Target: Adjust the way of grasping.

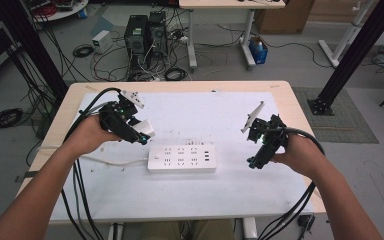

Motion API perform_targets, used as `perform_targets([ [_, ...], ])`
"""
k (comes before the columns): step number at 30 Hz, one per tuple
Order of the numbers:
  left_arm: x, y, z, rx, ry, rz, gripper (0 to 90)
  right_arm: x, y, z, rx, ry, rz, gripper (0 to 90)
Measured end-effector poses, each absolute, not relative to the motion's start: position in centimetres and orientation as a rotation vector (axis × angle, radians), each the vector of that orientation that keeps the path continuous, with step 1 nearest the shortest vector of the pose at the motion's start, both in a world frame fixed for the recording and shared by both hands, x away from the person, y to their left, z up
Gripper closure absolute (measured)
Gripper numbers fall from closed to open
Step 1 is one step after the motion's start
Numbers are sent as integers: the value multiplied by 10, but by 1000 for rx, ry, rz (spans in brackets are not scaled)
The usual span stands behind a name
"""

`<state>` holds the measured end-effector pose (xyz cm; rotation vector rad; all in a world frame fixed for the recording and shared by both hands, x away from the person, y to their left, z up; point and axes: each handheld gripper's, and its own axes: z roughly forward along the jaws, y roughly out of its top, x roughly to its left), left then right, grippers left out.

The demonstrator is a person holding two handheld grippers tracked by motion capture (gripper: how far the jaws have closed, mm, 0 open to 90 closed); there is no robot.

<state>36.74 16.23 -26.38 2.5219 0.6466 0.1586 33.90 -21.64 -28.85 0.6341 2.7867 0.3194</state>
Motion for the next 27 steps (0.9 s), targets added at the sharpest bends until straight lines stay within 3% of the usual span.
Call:
perform_targets([
  [27,376,134,-277,2588,443,101,425,346,-224,-307,891,2761,635,15],
])
